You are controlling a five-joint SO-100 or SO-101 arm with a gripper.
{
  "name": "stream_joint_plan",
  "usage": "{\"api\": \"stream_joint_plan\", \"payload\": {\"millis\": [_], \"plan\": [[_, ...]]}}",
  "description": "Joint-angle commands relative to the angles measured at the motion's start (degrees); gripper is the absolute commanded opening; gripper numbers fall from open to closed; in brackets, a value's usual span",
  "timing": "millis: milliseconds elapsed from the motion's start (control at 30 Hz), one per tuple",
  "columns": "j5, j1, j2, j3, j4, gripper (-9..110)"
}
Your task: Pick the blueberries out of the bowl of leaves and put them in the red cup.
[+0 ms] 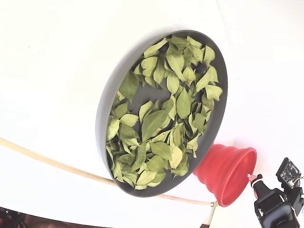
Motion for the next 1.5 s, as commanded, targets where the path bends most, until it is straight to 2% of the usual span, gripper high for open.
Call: {"api": "stream_joint_plan", "payload": {"millis": [0, 1467], "plan": [[0.53, 3.87, 1.32, -4.75, -1.49, 17], [5.8, -12.48, 6.15, 0.62, -3.52, 16]]}}
